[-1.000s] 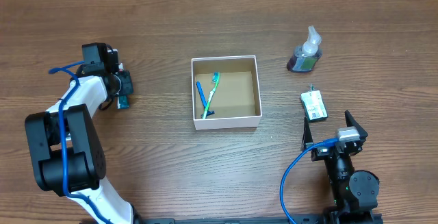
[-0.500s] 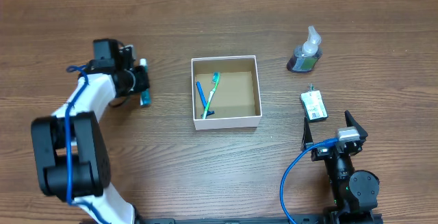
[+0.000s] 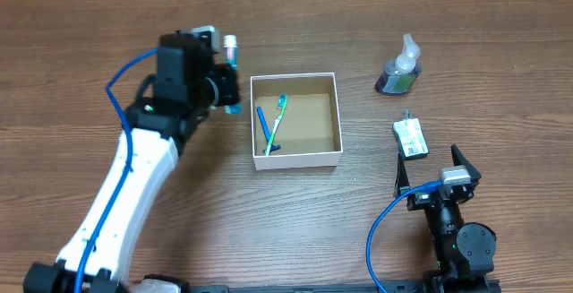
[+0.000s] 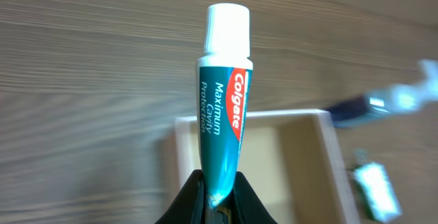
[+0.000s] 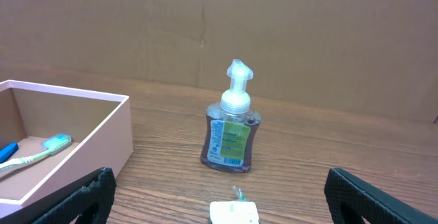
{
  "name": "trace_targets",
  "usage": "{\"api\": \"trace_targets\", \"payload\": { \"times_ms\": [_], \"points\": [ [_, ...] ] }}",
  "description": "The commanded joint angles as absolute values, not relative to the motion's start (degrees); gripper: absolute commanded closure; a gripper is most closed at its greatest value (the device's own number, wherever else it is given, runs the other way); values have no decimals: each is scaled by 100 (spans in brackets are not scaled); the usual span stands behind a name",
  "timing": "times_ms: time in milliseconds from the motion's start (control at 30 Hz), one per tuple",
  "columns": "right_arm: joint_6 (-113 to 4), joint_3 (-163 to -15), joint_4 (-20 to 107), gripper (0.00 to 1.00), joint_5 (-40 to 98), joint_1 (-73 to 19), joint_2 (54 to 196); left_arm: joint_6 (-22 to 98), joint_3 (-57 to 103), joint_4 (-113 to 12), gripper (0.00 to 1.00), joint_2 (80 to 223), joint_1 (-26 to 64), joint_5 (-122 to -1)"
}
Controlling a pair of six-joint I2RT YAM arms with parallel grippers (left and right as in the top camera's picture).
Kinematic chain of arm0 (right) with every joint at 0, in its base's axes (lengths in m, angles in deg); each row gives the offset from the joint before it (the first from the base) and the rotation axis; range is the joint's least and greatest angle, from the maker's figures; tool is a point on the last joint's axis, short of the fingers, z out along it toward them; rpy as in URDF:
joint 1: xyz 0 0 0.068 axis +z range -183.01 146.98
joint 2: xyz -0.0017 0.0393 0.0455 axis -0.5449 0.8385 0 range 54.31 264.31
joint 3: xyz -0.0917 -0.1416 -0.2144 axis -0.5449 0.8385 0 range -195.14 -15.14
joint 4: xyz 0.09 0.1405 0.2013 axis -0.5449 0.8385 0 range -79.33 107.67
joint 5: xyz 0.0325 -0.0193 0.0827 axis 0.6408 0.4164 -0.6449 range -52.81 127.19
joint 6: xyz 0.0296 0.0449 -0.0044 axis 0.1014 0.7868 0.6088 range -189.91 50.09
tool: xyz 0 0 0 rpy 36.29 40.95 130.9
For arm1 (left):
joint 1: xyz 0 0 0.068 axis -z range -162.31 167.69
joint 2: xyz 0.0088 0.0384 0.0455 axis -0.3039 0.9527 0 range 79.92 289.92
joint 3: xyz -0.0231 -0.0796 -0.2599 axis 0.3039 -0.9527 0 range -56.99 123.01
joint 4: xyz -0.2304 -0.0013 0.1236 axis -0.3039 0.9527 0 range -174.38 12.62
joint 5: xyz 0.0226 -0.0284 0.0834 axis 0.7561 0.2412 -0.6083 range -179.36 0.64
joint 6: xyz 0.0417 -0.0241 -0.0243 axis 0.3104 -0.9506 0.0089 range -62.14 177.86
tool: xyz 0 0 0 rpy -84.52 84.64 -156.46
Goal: Pack container
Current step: 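Carry the toothpaste tube into the box and release it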
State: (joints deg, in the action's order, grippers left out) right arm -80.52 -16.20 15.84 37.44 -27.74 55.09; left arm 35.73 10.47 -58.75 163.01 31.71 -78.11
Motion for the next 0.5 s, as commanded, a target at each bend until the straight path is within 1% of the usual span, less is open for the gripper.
{"api": "trace_targets", "payload": {
  "times_ms": [0, 133, 233, 467],
  "points": [
    [-8085, -1559, 1547, 0, 3749, -2800, 5448, 2712, 1181, -5764, 89, 16218, 3797, -8062],
    [-8085, -1559, 1547, 0, 3749, -2800, 5448, 2395, 1178, -5633, 88, 16384, 4317, -8744],
    [-8085, -1559, 1547, 0, 3749, -2800, 5448, 2231, 1178, -5624, 87, 16568, 4555, -9000],
    [-8085, -1559, 1547, 0, 3749, -2800, 5448, 2008, 1178, -5584, 87, 17081, 4660, -9142]
  ]
}}
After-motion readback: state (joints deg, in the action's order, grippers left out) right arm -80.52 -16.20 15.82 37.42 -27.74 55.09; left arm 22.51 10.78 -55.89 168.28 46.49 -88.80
